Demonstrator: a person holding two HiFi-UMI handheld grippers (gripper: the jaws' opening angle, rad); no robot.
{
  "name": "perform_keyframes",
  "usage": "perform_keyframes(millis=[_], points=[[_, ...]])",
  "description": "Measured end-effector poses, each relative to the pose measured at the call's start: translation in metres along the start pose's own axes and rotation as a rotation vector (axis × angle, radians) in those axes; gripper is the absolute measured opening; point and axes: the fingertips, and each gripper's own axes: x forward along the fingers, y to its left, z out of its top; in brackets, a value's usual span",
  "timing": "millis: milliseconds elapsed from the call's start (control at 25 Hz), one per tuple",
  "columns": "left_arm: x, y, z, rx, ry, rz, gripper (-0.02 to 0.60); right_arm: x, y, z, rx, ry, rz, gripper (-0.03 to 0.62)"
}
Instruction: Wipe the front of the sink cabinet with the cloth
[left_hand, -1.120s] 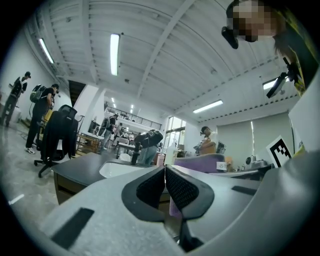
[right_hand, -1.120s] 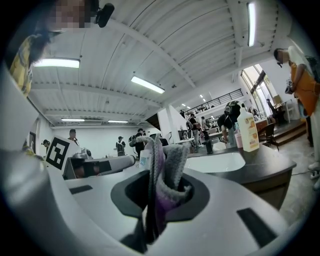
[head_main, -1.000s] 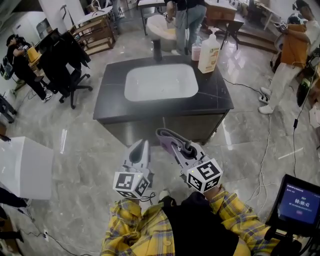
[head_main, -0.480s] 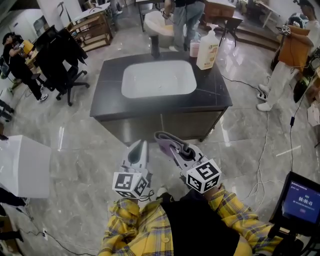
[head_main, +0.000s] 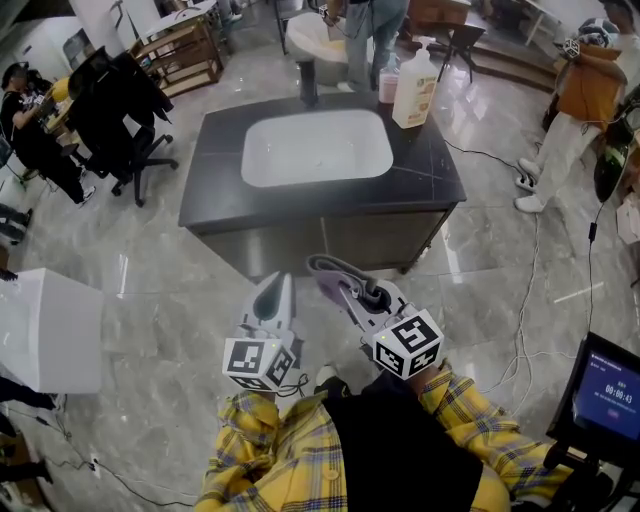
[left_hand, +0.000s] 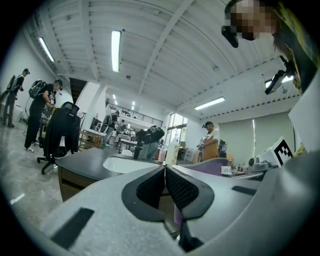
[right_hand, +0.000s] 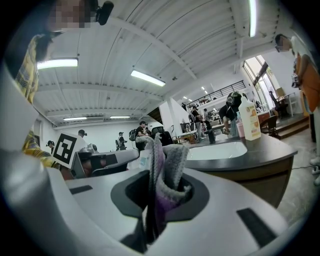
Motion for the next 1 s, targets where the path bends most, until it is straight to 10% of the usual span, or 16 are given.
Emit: perform_keyframes(millis=[1000], points=[[-0.006,-0.004,-0.002,-0.005,0.012,-0.005,0.006,-0.007,0.003,-0.003,0.025,-0.007,-0.02,0.043]])
